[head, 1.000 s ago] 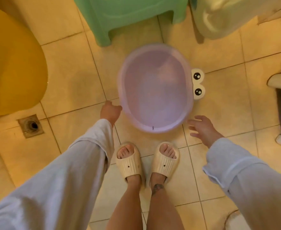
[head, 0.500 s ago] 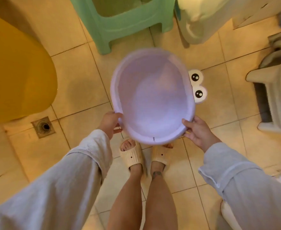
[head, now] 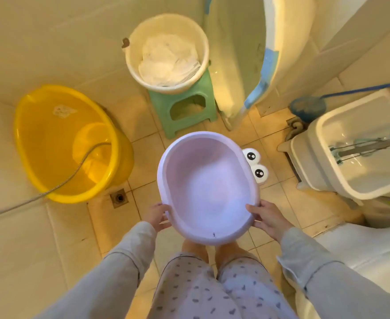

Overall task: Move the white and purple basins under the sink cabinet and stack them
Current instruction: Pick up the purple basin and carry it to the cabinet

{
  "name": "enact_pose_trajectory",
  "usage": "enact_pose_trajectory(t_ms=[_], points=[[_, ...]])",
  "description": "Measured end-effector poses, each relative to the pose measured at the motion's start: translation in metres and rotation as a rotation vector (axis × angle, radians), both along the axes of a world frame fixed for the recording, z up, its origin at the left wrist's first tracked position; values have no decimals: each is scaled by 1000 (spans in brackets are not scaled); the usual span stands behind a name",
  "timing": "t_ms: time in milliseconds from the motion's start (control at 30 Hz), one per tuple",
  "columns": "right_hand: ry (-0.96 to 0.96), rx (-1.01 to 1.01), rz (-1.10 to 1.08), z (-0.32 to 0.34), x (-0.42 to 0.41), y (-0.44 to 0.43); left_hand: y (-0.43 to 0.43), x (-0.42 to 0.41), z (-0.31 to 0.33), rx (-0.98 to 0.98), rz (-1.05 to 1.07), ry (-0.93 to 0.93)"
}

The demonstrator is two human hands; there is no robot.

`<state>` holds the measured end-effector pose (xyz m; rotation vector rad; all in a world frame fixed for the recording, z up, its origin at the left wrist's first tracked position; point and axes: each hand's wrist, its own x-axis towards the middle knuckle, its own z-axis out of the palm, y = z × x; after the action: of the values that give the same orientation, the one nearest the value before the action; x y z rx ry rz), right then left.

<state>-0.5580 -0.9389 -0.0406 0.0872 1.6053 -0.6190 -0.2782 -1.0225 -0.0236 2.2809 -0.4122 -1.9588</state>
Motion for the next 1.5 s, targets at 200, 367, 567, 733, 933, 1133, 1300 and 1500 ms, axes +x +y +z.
enact_pose_trajectory(t_ms=[200,367,567,733,933,1133,1300,1500], points=[[-4,-110,-75,47,-16,16,11,-22,48,-136,41,-3],[43,-165,-137,55,-38,18,0,-49,56,-195,23,50],[121,-215,-228,66,-61,30,-17,-81,65,-244,-118,132],[186,-205,-406,74,-55,58,-30,-103,66,-240,-273,160],[240,-162,-721,74,-15,87,-54,-131,67,-193,-506,178],[271,-169,-1090,72,59,122,-75,-153,80,-180,-929,291],[197,-118,-1493,60,156,147,-55,-164,76,-137,-1268,316],[148,-81,-1844,71,252,185,15,-177,73,-18,-1619,311]])
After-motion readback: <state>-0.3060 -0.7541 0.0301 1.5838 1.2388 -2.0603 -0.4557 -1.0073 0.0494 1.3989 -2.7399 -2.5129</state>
